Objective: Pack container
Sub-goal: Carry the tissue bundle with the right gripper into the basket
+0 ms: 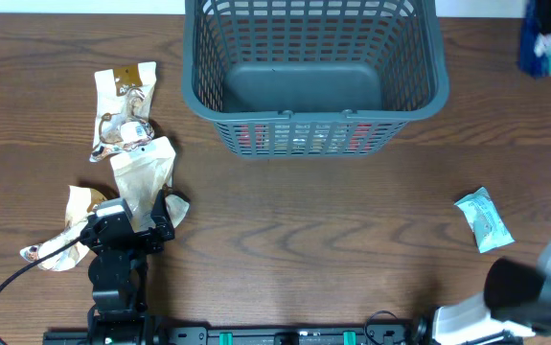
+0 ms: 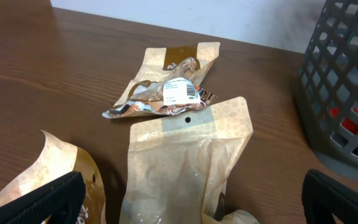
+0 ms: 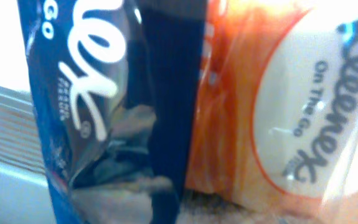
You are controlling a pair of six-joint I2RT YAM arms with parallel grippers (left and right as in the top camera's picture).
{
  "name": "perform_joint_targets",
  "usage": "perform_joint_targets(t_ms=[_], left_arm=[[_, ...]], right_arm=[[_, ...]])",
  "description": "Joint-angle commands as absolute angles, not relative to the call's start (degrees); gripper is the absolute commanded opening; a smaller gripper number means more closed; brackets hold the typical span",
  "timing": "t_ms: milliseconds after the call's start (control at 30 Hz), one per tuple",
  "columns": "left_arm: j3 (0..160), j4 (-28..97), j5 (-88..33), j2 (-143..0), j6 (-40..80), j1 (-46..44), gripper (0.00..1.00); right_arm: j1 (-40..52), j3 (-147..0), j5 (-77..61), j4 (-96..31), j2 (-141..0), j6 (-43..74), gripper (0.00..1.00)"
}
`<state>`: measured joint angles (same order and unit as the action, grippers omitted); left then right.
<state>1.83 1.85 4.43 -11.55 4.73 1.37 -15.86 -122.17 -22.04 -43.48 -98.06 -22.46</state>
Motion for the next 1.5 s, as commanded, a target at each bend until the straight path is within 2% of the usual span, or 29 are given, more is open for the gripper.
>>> perform_joint_targets(t_ms=[0,200,367,533,833,867,900,967,1033,1100,1267,1467], left_arm=[[0.8,2.0,4.0,-11.6,5.3,1.1,0.99],[0.8,2.0,3.4,-11.6,5.3,1.1,0.99],[0.8,2.0,3.4,-11.6,5.3,1.1,0.99],[0.8,2.0,3.4,-11.6,5.3,1.1,0.99],[0.8,2.0,3.4,-11.6,5.3,1.1,0.99],[0.8,2.0,3.4,-11.6,5.3,1.1,0.99],[0.8,2.0,3.4,-11.6,5.3,1.1,0.99],[0.8,2.0,3.4,-11.6,5.3,1.1,0.99],[0.8,2.0,3.4,-11.6,5.3,1.1,0.99],[0.8,2.0,3.0,-11.6,5.3,1.1,0.99],[0.8,2.1,2.2,-11.6,5.3,1.1,0.99],[0.8,2.0,2.2,-11.6,5.2,1.1,0.98]], right_arm=[[-7.7,-125.0,-24.3,-47.0,-98.2,-33.4,0.01],[7.0,-125.1,-21.1,-53.9,-100.1,-48.7,0.01],[12.8,-125.1,-18.0,-59.2,-105.7,-61.2,0.01],[15.3,-125.1,-18.4,-60.7,-113.2,-62.9,0.02],[16.8,-125.1,-19.7,-66.8,-127.8,-61.7,0.1],[16.8,-125.1,-19.7,-67.5,-128.7,-61.7,0.13],[16.8,-125.1,-19.7,-68.2,-129.4,-61.7,0.2],[16.8,-125.1,-19.2,-68.7,-129.9,-59.2,0.46],[16.8,-125.4,-18.1,-68.7,-129.3,-56.4,0.64],[16.8,-126.0,-17.0,-68.8,-127.9,-54.0,0.87],[16.4,-131.4,-16.3,-70.2,-122.5,-52.1,0.93],[11.3,-143.8,-16.0,-70.3,-114.0,-42.5,0.99]])
